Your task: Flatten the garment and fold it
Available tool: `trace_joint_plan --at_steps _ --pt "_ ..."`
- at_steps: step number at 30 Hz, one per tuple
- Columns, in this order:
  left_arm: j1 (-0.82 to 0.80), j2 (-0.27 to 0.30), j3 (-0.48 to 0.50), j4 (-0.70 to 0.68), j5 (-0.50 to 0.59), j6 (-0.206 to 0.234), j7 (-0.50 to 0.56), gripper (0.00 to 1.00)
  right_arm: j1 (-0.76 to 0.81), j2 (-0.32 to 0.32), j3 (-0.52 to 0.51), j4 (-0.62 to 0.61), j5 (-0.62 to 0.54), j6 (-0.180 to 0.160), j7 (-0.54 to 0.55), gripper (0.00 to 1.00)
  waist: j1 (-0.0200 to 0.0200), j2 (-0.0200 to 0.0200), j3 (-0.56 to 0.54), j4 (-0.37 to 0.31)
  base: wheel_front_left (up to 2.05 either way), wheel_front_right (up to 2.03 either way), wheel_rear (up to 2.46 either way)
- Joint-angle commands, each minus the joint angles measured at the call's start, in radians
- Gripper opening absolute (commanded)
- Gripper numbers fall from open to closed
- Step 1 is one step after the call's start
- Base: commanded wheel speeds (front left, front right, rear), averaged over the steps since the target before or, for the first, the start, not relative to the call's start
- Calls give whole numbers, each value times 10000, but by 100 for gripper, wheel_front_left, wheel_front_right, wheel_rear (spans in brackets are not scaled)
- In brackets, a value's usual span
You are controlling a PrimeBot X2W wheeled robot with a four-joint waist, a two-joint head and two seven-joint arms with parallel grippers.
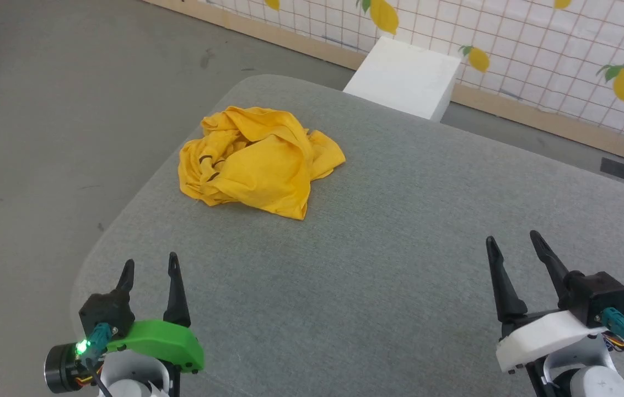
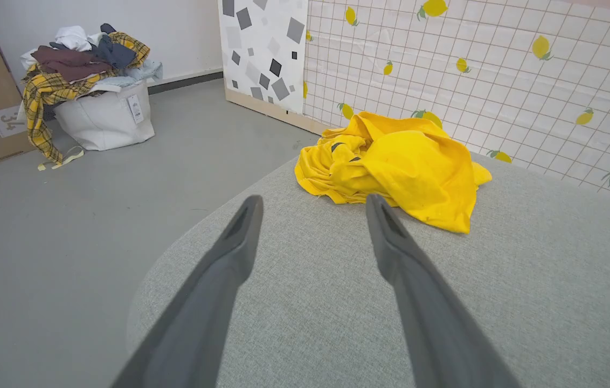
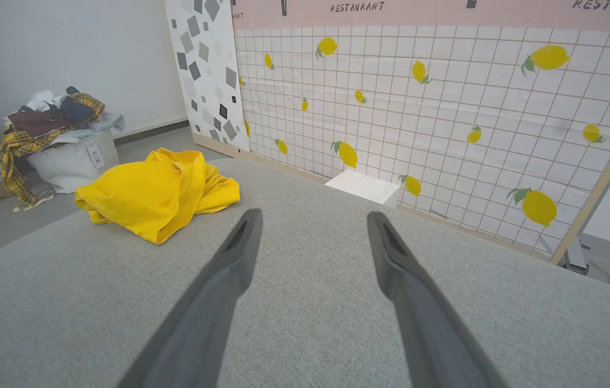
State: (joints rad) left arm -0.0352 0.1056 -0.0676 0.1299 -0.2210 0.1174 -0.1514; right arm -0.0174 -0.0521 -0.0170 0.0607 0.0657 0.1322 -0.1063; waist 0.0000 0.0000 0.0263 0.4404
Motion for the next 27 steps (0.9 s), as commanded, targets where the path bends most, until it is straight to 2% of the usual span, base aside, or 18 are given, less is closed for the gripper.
trace_joint_plan --at_steps 1,27 --pt "-239 107 -23 74 -107 118 -117 100 -161 12 -27 55 88 -11 -91 100 0 0 11 98 0 0 0" --pt "-466 452 -375 588 -986 517 -624 100 -338 17 -78 273 275 -14 -445 100 0 0 114 1319 0 0 0"
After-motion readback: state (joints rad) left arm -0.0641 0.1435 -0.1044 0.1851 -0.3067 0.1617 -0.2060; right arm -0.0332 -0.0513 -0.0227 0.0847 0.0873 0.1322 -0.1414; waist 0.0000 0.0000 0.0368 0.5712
